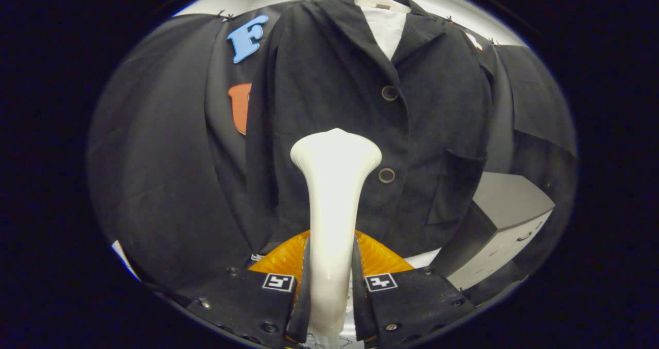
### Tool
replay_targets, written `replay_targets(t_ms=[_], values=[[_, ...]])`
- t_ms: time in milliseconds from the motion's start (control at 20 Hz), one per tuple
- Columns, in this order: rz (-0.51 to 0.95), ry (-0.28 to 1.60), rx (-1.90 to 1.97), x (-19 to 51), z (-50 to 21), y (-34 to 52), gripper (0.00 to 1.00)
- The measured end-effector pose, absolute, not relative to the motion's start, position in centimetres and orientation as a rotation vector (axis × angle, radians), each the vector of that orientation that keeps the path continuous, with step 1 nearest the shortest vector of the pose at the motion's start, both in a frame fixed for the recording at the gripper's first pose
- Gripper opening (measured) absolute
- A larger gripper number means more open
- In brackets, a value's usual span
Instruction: Iron the clothes twice with a garment steamer, once on the left side and once on the right side.
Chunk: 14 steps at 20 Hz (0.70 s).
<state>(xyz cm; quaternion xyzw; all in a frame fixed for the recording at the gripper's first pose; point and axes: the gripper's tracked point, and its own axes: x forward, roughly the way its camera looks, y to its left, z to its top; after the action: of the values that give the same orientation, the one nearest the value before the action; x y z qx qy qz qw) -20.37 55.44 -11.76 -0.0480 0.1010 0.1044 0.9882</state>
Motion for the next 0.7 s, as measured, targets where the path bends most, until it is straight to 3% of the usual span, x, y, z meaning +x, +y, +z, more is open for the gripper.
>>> replay_targets(t_ms=[700], values=[[0.252, 0.324, -0.135, -18.9, -24.1, 55.3, 0.37]])
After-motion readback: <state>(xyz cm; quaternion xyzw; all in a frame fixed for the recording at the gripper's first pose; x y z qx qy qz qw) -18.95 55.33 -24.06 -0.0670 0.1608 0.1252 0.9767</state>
